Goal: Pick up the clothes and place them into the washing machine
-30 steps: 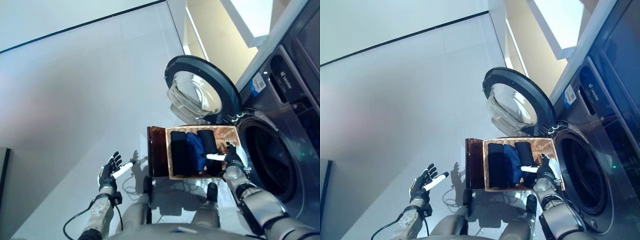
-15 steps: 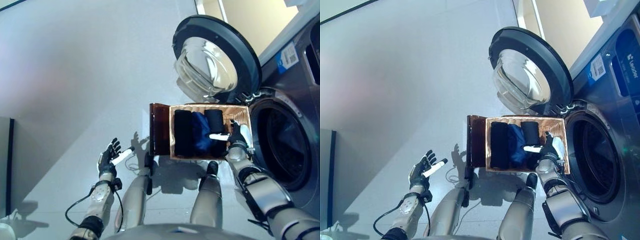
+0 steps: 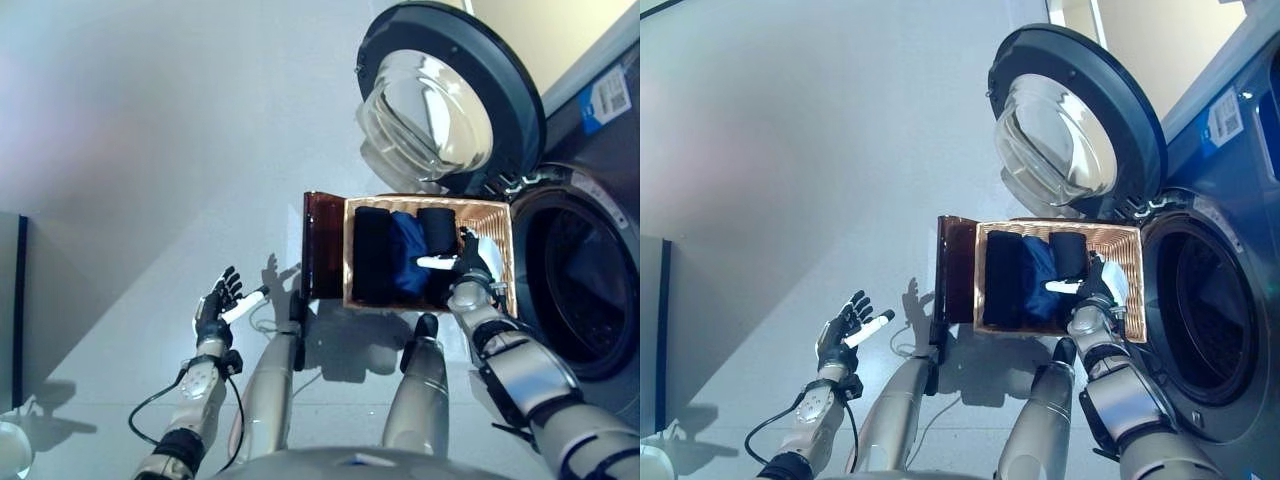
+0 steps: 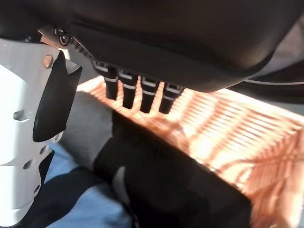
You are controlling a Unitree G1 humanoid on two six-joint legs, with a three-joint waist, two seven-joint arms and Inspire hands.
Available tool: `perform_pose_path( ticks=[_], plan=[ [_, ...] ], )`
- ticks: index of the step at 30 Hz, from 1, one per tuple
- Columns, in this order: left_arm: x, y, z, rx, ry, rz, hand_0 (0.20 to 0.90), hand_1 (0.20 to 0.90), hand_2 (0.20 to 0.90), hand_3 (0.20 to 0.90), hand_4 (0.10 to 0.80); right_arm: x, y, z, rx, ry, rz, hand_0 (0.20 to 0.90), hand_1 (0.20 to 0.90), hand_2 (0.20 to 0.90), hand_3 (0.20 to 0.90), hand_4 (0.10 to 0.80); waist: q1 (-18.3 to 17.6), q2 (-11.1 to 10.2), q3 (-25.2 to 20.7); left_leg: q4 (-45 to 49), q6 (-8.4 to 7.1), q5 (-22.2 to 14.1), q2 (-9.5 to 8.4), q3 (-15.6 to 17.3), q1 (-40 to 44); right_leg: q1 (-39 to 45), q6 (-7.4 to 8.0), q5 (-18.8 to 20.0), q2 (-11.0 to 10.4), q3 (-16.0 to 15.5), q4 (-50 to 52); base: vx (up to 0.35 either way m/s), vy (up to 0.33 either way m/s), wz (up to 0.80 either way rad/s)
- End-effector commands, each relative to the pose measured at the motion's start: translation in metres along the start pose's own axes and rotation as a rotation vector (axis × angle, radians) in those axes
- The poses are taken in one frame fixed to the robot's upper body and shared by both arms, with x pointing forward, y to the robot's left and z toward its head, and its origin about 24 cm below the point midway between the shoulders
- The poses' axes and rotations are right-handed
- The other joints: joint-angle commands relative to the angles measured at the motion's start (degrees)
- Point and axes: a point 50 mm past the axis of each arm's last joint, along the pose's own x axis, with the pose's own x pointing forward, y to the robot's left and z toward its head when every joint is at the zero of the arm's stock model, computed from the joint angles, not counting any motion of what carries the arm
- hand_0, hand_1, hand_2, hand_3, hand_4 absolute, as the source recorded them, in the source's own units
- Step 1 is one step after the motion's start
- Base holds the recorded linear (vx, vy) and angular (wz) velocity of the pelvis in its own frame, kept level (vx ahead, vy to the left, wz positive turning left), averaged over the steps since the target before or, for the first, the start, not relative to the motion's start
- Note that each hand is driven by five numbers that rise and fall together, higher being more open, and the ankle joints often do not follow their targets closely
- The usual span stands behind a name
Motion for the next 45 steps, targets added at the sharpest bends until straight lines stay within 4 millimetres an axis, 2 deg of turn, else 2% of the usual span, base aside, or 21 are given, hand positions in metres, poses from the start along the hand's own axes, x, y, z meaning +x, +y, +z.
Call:
perform_pose_path(
  ticks=[1,11,20,29,34,35,36,37,38,45],
  plan=[
    [0.002,0.015,0.026,0.029,-0.134,0.032,0.9,0.9,0.9,0.9,0.8,0.007,-0.01,0.022,0.025,-0.069,-0.072,0.9,0.9,0.9,0.9,0.8,1.53,-0.58,-2.13,6.58,-1.81,-7.46,0.9,-0.17,0.68,-0.91,-2.3,7.52,-0.6,1.1,-2.29,0.0,0.0,0.0],
    [0.001,0.011,0.035,0.032,-0.181,0.0,0.9,0.9,0.9,0.9,0.8,0.008,-0.016,0.013,-0.024,-0.025,-0.1,0.9,0.9,0.9,0.9,0.8,2.21,0.48,-2.2,8.41,-1.39,-7.61,0.34,-0.27,-2.35,-3.06,-2.45,7.41,-1.04,1.6,-1.0,-0.007,0.02,0.06],
    [0.0,0.017,0.029,0.051,-0.154,0.03,0.9,0.9,0.9,0.9,0.8,0.01,-0.028,0.001,-0.008,0.008,-0.143,0.9,0.9,0.9,0.9,0.8,1.62,-0.02,-2.69,8.53,-1.38,-7.86,0.45,-0.02,-2.71,-4.18,-2.43,7.22,-0.58,2.59,-0.62,0.0,0.0,-0.02],
    [-0.001,0.017,0.038,0.047,-0.193,0.012,0.9,0.9,0.9,0.9,0.8,0.013,-0.032,0.007,-0.007,-0.02,-0.14,0.9,0.9,0.9,0.9,0.8,1.49,0.54,-2.7,13.91,-1.11,-9.26,0.11,-0.23,-7.35,-8.19,-2.91,5.7,-0.59,4.21,3.82,-0.032,-0.001,0.03],
    [-0.003,0.022,0.037,0.044,-0.19,0.023,0.9,0.9,0.9,0.9,0.8,0.012,-0.027,0.01,0.006,-0.024,-0.116,0.9,0.9,0.9,0.9,0.8,2.06,0.88,-2.89,15.64,-0.85,-9.88,0.08,-0.03,-8.8,-9.71,-3.08,5.02,-0.69,4.76,5.39,-0.006,0.01,0.04],
    [-0.004,0.022,0.037,0.044,-0.191,0.024,0.9,0.9,0.9,0.9,0.8,0.012,-0.026,0.011,0.009,-0.025,-0.114,0.705,0.705,0.705,0.705,0.661,2.17,0.94,-2.9,15.83,-0.81,-9.91,0.04,0.0,-9.04,-9.9,-3.11,5.0,-0.7,4.77,5.61,0.0,0.0,0.0],
    [-0.004,0.022,0.038,0.042,-0.196,0.022,0.9,0.9,0.9,0.9,0.8,0.011,-0.025,0.012,0.011,-0.023,-0.106,0.598,0.598,0.598,0.598,0.584,2.34,1.04,-2.93,16.02,-0.73,-9.94,-0.08,-0.06,-9.37,-10.12,-3.12,4.95,-0.71,4.84,5.83,0.0,0.0,0.0],
    [-0.004,0.022,0.038,0.042,-0.196,0.022,0.9,0.9,0.9,0.9,0.8,0.011,-0.025,0.012,0.011,-0.023,-0.106,0.461,0.461,0.461,0.461,0.486,2.33,1.04,-2.95,16.04,-0.73,-9.95,-0.08,-0.06,-9.4,-10.16,-3.12,4.94,-0.71,4.85,5.85,0.0,0.0,0.0],
    [-0.005,0.022,0.038,0.043,-0.197,0.017,0.9,0.9,0.9,0.9,0.8,0.011,-0.024,0.009,0.011,-0.007,-0.1,0.2,0.2,0.2,0.2,0.3,2.63,1.28,-3.02,16.42,-0.63,-9.93,-0.34,-0.14,-9.86,-10.52,-3.11,4.82,-0.94,4.91,6.28,0.0,0.0,0.0],
    [-0.005,0.024,0.035,0.055,-0.182,0.014,0.9,0.9,0.9,0.9,0.8,0.009,-0.018,0.008,0.028,0.007,-0.081,0.2,0.2,0.2,0.2,0.3,3.06,1.24,-3.51,16.75,-0.44,-10.08,-0.44,-0.16,-10.13,-10.96,-3.15,4.54,-1.08,5.25,6.83,0.0,0.0,0.0]
  ],
)
